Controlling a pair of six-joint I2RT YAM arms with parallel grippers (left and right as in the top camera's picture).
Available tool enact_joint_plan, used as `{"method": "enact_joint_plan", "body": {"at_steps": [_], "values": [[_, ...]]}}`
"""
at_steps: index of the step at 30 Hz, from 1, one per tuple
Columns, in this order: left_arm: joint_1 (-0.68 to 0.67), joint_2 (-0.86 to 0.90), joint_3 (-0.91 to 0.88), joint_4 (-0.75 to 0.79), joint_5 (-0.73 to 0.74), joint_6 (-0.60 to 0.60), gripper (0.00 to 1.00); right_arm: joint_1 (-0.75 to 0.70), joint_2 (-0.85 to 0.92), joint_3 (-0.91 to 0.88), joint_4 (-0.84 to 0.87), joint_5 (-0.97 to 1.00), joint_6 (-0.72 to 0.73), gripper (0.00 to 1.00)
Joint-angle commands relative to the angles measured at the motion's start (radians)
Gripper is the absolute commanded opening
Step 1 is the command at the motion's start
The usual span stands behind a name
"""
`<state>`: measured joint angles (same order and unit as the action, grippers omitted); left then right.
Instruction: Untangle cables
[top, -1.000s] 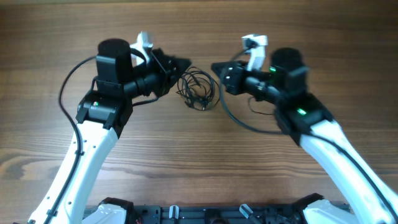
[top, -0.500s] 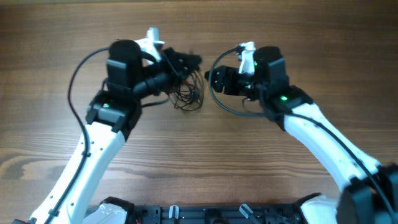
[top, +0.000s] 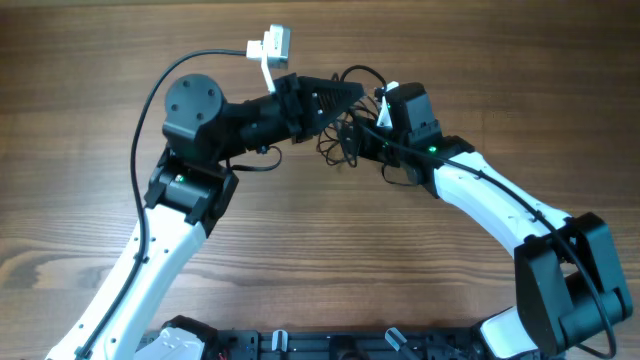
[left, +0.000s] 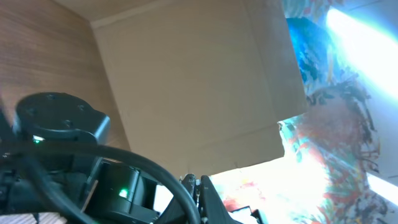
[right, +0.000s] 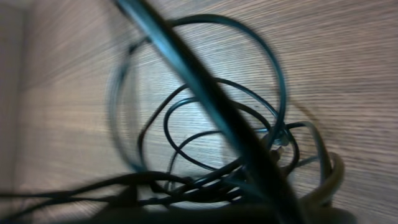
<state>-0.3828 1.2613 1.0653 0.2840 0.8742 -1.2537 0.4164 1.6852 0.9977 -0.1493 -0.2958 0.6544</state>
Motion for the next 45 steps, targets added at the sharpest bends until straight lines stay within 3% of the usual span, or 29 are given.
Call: {"method": "enact_joint_plan", "body": {"at_steps": [1, 5, 10, 13, 17, 19, 21, 23, 28, 30, 33, 37, 41, 43, 44, 45], "values": [[0.041, -0.039, 0.010, -0.042, 0.031, -0.010, 0.04, 0.005, 0.026, 0.002, -0.009, 0.035, 0.004, 0.04], [0.135, -0.039, 0.010, -0.192, 0.053, -0.010, 0.04, 0.005, -0.072, 0.003, -0.024, 0.033, 0.002, 0.04], [0.172, -0.038, 0.010, -0.193, 0.072, 0.003, 0.04, 0.005, -0.321, 0.003, -0.028, 0.064, -0.002, 0.04], [0.172, -0.037, 0.010, -0.293, -0.027, 0.048, 0.04, 0.005, -0.553, 0.003, -0.041, 0.121, -0.055, 0.04], [0.171, -0.038, 0.010, -0.339, -0.098, 0.068, 0.04, 0.005, -0.716, 0.003, -0.137, 0.199, -0.052, 0.05], [0.171, -0.039, 0.010, -0.245, -0.046, 0.055, 0.04, 0.005, -0.724, 0.002, -0.194, 0.189, -0.048, 0.22], [0.171, -0.039, 0.010, -0.129, 0.007, -0.018, 0.04, 0.005, -0.696, 0.002, -0.226, 0.160, -0.048, 0.30], [0.169, -0.039, 0.010, -0.050, 0.031, -0.068, 0.04, 0.005, -0.637, 0.002, -0.227, 0.081, -0.040, 0.32], [0.092, -0.039, 0.010, -0.030, 0.032, -0.068, 0.04, 0.010, -0.399, 0.002, -0.175, 0.000, 0.010, 0.38], [0.074, -0.039, 0.010, -0.018, 0.024, -0.071, 0.04, 0.019, -0.332, 0.002, -0.131, -0.003, 0.036, 0.48], [0.053, -0.039, 0.010, 0.034, 0.027, -0.124, 0.04, 0.036, -0.195, 0.002, -0.008, -0.002, 0.056, 0.86], [0.051, -0.039, 0.010, 0.108, 0.027, -0.203, 0.04, 0.037, -0.035, 0.002, 0.088, -0.046, 0.079, 0.99], [0.051, -0.039, 0.010, 0.203, 0.025, -0.274, 0.04, 0.071, 0.118, 0.002, 0.245, -0.179, 0.082, 0.98], [0.051, -0.039, 0.010, 0.203, 0.023, -0.273, 0.04, 0.094, 0.143, 0.002, 0.261, -0.178, 0.081, 0.91], [0.051, -0.039, 0.010, 0.203, 0.023, -0.273, 0.04, 0.102, 0.144, 0.002, 0.270, -0.182, 0.081, 0.84], [0.051, -0.038, 0.010, 0.203, 0.022, -0.272, 0.04, 0.108, 0.144, 0.003, 0.292, -0.220, 0.079, 0.56]]}}
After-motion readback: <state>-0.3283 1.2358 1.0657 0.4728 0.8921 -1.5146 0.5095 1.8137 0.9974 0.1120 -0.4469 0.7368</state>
